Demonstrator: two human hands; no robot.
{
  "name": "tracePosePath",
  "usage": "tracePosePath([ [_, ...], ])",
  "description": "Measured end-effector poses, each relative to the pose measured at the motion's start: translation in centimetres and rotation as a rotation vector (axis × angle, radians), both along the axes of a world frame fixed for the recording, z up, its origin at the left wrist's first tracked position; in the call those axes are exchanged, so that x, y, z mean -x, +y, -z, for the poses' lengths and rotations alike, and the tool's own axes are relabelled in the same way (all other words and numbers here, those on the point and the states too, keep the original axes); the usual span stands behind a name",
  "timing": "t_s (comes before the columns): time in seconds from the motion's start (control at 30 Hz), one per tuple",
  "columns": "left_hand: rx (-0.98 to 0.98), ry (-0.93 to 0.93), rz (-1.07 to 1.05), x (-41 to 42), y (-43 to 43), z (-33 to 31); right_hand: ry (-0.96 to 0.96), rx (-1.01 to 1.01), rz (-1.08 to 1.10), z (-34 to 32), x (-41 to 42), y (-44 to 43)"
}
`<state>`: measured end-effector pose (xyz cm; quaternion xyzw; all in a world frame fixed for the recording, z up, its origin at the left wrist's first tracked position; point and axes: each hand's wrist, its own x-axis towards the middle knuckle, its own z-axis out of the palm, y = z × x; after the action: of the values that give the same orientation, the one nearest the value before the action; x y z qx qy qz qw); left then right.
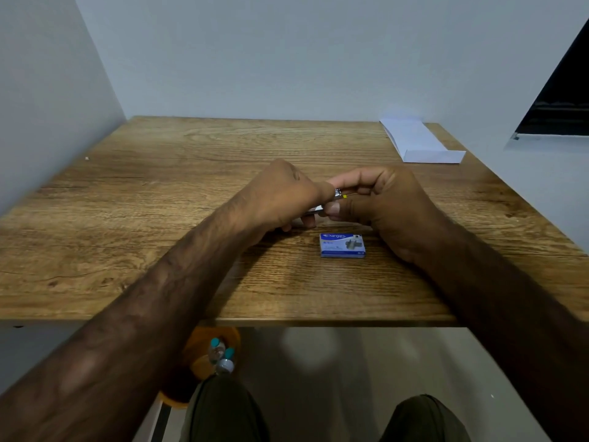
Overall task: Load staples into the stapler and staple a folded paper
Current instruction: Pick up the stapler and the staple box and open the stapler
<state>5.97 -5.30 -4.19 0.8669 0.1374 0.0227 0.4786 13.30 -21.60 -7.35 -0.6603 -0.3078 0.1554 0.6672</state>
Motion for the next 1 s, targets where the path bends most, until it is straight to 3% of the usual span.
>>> tracePosePath([
  [0.2,-0.013,-0.047,0.033,0.0,0.3,0.5,0.042,0.019,0.005,0.1,0.1,0.3],
  [0.47,0.136,-0.166,0.281,0.4,2.6,1.6,0.118,0.038,0.030,0.0,0.1,0.2],
  [0.7,0.327,-0.115,0.225,0.1,3.6,1.8,0.103,0.068,0.043,0.1,-0.2,0.3],
  [1.0,0.204,-0.029,0.251,0.7,3.8,1.1,0.122,0.066,0.037,0.3,-0.4,0.3],
])
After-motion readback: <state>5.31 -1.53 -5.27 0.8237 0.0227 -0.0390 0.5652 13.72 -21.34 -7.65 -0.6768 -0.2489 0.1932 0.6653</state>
